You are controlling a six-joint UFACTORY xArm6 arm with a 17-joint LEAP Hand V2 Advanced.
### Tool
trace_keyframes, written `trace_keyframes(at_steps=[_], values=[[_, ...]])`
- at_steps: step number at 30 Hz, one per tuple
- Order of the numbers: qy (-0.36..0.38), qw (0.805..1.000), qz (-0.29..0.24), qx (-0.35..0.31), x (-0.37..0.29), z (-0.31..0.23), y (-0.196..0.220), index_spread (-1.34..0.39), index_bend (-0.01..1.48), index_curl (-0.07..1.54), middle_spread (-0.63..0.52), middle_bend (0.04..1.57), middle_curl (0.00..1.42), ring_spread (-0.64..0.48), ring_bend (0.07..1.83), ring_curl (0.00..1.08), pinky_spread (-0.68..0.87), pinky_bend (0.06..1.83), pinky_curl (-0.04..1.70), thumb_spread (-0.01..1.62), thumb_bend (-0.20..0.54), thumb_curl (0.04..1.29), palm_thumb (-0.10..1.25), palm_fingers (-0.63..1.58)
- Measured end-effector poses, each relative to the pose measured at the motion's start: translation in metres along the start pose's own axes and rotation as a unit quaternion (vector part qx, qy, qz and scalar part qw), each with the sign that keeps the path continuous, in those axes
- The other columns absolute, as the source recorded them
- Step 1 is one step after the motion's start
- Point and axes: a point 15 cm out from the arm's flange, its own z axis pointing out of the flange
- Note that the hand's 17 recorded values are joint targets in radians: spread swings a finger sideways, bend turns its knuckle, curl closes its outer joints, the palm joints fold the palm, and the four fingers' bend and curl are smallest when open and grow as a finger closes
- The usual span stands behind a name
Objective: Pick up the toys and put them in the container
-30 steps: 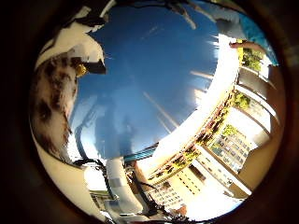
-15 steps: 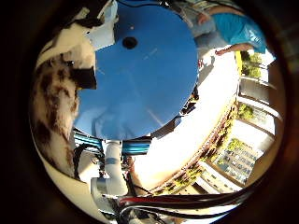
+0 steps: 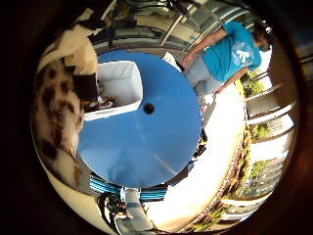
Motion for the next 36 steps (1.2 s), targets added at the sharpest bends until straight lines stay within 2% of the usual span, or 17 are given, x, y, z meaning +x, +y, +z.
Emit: trace_keyframes(at_steps=[4,9,12,14,16,17,19,21,25,30,33,36], values=[[-0.003,1.0,0.005,0.021,-0.007,0.042,-0.028,-0.88,0.68,1.24,-0.16,1.41,0.99,-0.09,1.65,0.74,0.1,1.73,0.75,1.07,-0.017,0.89,0.97,0.76],[-0.003,1.0,0.009,0.02,-0.004,0.1,-0.046,-0.89,0.67,1.3,-0.15,1.4,0.98,-0.09,1.65,0.73,0.1,1.71,0.76,1.05,-0.033,0.87,0.88,0.78],[-0.002,1.0,0.013,0.013,0.001,0.133,-0.049,-0.87,0.71,1.3,-0.14,1.38,0.94,-0.07,1.6,0.71,0.1,1.61,0.77,1.04,-0.039,0.84,0.81,0.78],[0.0,1.0,0.015,0.0,0.006,0.155,-0.046,-0.86,0.67,1.28,-0.12,1.33,0.9,-0.03,1.56,0.69,0.12,1.55,0.77,1.05,-0.044,0.82,0.78,0.74],[0.001,1.0,0.014,-0.014,0.01,0.173,-0.041,-0.83,0.6,1.23,-0.11,1.19,0.83,0.02,1.47,0.65,0.15,1.52,0.76,1.05,-0.049,0.79,0.74,0.64],[0.001,1.0,0.01,-0.022,0.011,0.183,-0.039,-0.79,0.46,1.19,-0.12,1.03,0.79,0.04,1.44,0.65,0.17,1.56,0.77,1.05,-0.052,0.77,0.71,0.38],[0.001,0.999,-0.006,-0.034,0.013,0.199,-0.034,-0.74,0.37,1.09,-0.1,0.76,0.68,0.1,1.28,0.6,0.24,1.53,0.76,1.06,-0.05,0.74,0.67,0.0],[0.001,0.999,-0.02,-0.045,0.013,0.214,-0.029,-0.7,0.3,0.98,-0.08,0.6,0.58,0.15,1.05,0.49,0.29,1.37,0.67,1.07,-0.05,0.69,0.63,-0.2],[-0.001,0.998,-0.045,-0.041,0.009,0.217,-0.031,-0.62,0.15,0.81,-0.03,0.38,0.46,0.21,0.8,0.36,0.37,1.2,0.57,1.09,-0.043,0.62,0.6,-0.19],[-0.002,0.998,-0.054,-0.03,0.007,0.2,-0.036,-0.54,0.12,0.64,0.01,0.24,0.4,0.25,0.66,0.3,0.42,1.08,0.48,1.1,-0.034,0.55,0.58,-0.11],[-0.002,0.998,-0.066,-0.004,0.003,0.154,-0.044,-0.51,0.14,0.56,0.03,0.19,0.38,0.26,0.6,0.29,0.45,1.03,0.45,1.1,-0.032,0.52,0.59,-0.06],[-0.002,0.997,-0.072,-0.011,0.004,0.111,-0.032,-0.49,0.16,0.51,0.03,0.17,0.36,0.26,0.57,0.28,0.46,1.0,0.42,1.1,-0.031,0.5,0.59,-0.02]])
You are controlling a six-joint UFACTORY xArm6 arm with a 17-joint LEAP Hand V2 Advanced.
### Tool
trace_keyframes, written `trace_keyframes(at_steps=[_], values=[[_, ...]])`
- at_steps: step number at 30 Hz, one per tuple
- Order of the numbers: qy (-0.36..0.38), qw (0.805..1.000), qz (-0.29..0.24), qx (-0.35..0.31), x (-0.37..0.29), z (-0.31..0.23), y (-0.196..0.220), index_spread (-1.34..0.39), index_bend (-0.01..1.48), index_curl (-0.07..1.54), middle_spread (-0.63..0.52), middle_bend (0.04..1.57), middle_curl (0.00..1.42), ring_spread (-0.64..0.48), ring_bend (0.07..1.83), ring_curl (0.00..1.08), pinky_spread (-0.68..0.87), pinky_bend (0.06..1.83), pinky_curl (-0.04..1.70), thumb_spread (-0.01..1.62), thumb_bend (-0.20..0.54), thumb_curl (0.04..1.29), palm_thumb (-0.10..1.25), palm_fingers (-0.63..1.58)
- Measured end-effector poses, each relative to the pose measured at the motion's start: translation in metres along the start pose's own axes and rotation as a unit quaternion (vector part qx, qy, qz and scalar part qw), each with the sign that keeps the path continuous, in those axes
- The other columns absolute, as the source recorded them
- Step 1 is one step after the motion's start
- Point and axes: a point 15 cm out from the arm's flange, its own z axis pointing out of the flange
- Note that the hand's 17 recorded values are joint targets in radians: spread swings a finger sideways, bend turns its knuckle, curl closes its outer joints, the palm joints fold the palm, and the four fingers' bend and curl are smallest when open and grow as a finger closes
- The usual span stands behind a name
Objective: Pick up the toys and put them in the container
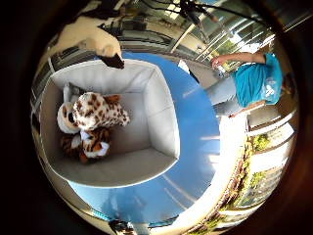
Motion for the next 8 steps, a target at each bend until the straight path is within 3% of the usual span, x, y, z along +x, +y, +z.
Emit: trace_keyframes(at_steps=[8], values=[[0.01,0.999,-0.005,-0.049,0.018,-0.146,0.089,-0.46,0.2,0.44,0.03,0.17,0.34,0.27,0.5,0.28,0.48,0.87,0.34,1.1,-0.026,0.46,0.61,0.03]])
